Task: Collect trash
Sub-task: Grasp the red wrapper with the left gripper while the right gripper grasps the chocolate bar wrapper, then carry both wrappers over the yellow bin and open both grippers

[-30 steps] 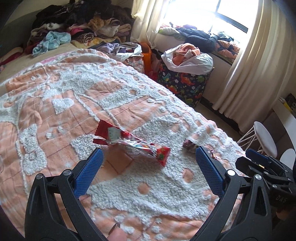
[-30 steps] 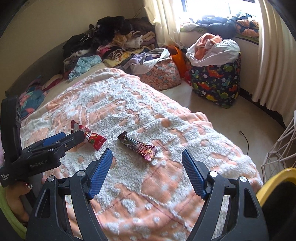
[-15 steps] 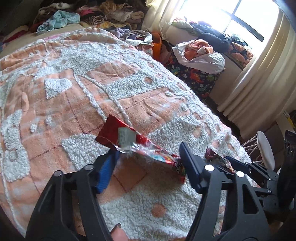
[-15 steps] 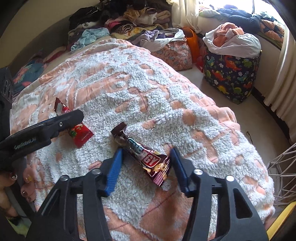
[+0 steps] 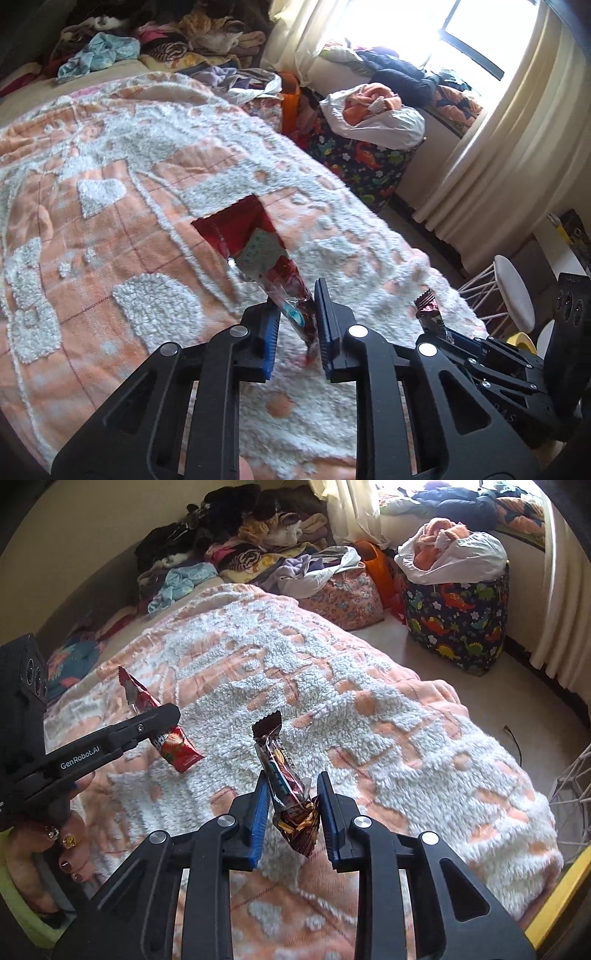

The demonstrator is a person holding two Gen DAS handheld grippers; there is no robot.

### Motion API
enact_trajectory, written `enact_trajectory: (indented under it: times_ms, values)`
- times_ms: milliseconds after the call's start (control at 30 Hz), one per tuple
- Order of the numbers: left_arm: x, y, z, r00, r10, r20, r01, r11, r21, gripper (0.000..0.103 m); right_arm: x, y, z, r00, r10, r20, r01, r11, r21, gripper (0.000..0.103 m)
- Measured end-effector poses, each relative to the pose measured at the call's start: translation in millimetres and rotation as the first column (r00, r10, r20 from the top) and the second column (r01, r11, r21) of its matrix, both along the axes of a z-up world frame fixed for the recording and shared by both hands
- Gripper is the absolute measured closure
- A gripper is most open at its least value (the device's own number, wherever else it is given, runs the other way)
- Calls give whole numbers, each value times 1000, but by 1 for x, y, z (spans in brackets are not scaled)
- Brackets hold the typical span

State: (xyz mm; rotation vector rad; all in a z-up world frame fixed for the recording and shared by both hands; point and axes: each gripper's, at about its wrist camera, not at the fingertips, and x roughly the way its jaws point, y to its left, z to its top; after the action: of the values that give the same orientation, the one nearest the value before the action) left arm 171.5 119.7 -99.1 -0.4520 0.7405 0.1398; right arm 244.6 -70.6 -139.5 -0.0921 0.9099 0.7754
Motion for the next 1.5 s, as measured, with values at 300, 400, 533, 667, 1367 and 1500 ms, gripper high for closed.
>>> enact_trajectory:
  times_ms: [300,400,533,667,1367,1500]
  values:
    - [-7,-37,30,997,-60,53,59,998,21,94,-22,-44,30,997,-56,43,54,998,41,78]
    - [-9,-53,39,994,-88,69,86,996,31,94,-30,-61,39,995,-83,54,80,995,54,78]
    - [-12,-71,48,989,-122,84,119,992,41,94,-39,-83,47,991,-120,63,115,991,70,78]
    - [-15,-91,57,983,-158,96,153,987,56,94,-47,-106,55,985,-158,73,151,984,90,78]
    - [-25,-198,74,917,-385,106,372,920,125,94,-86,-223,57,929,-362,71,350,926,141,78]
    - [-25,-224,72,893,-439,97,425,895,136,94,-90,-245,52,911,-408,55,397,907,141,78]
